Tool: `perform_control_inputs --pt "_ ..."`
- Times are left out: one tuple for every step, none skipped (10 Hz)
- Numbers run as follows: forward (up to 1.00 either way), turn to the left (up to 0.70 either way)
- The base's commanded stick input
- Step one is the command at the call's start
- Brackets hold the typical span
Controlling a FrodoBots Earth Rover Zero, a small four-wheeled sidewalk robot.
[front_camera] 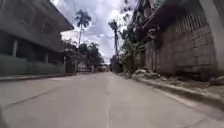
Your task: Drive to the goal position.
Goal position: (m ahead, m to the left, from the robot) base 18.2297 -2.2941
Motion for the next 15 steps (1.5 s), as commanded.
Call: perform_control_inputs --pt "0.5 -0.05" --pt "0.5 -0.05" --pt "0.5 -0.05" --pt "0.5 -0.05" --pt "0.5 -0.05" --pt "0.5 -0.05" --pt "0.5 -0.05" --pt "0.5 -0.05" --pt "0.5 -0.05" --pt "0.5 -0.05" --pt "0.5 -0.05" --pt "0.5 -0.05" --pt "0.5 -0.04" --pt "0.5 -0.04" --pt "0.5 -0.04"
